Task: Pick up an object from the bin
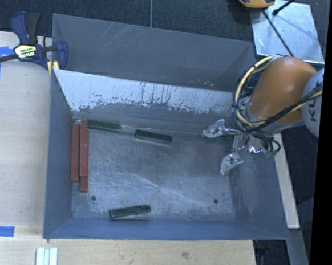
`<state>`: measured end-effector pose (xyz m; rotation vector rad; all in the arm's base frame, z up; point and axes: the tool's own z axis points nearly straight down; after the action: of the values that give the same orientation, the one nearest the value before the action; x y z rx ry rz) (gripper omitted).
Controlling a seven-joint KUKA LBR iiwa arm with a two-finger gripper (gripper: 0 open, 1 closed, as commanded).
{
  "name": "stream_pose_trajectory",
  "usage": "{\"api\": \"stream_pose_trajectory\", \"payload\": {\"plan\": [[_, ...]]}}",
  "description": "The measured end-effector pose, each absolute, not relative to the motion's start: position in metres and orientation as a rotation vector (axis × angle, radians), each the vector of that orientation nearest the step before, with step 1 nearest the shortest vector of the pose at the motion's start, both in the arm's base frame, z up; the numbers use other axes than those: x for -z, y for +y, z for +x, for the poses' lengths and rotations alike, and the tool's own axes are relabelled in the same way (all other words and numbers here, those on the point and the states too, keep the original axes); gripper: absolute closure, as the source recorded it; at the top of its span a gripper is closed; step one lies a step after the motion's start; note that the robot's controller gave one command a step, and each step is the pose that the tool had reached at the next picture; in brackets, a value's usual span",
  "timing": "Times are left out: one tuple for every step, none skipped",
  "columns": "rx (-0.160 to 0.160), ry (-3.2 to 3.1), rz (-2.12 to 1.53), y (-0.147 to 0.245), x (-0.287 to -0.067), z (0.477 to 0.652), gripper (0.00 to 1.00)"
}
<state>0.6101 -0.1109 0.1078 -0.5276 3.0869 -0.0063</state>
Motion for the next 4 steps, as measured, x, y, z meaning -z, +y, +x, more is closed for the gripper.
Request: {"api": "stream_pose_trajectory", "payload": {"plan": [[-0.002,3.030,-0.832,-0.085,-0.080,0.609,0.00],[0.000,3.068,-0.667,-0.058,-0.082,0.606,0.00],[-0.002,3.088,-0.570,-0.044,-0.092,0.593,0.00],[0.001,3.080,-0.600,-0.024,-0.091,0.626,0.00]]}}
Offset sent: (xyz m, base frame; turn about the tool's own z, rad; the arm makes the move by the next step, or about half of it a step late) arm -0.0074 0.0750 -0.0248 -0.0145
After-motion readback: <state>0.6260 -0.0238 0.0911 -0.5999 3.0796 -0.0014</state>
